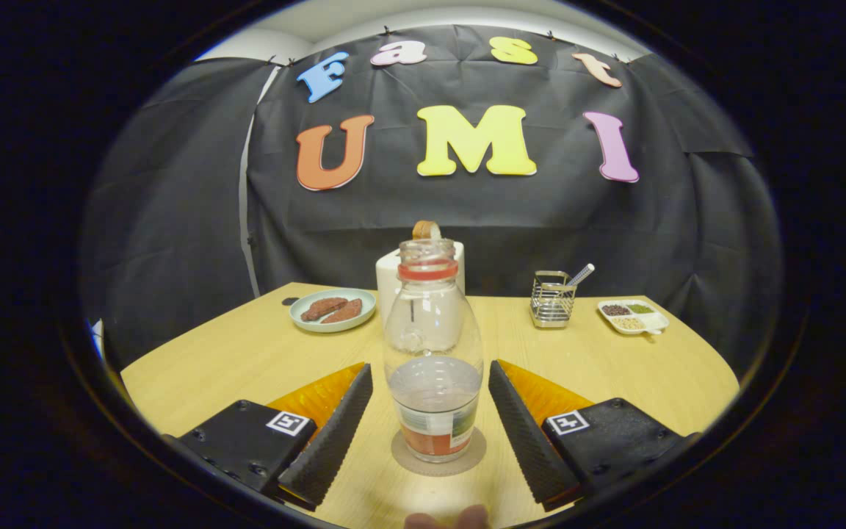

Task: Take the bottle from table, then pour the juice into the cup, finally place the bottle on the coaster

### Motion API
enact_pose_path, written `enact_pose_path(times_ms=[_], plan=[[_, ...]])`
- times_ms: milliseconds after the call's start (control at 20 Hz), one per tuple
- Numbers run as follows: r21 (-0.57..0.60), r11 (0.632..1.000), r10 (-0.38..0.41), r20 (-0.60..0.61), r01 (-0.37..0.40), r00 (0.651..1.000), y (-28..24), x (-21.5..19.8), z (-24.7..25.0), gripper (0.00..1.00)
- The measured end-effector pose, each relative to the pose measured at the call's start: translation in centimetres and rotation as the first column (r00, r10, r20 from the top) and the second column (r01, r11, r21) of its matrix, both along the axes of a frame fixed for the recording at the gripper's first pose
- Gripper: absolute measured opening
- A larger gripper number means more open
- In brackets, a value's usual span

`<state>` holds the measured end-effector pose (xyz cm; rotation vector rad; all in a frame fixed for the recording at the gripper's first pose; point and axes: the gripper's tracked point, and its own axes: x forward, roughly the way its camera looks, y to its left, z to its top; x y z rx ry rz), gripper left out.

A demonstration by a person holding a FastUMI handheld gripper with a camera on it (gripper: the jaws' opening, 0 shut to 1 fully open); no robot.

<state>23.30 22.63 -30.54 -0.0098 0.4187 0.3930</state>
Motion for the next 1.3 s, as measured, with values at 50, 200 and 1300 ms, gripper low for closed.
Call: enact_pose_path(times_ms=[50, 200, 1300], plan=[[0.001, 1.000, 0.002, 0.007, -0.002, 1.000, 0.0, -0.2, 0.4, 1.00], [0.017, 1.000, -0.001, 0.034, 0.000, 0.999, 0.0, -1.0, 2.5, 1.00], [0.060, 0.988, -0.157, 0.338, 0.146, 0.928, -11.7, -19.2, 25.5, 1.00]])
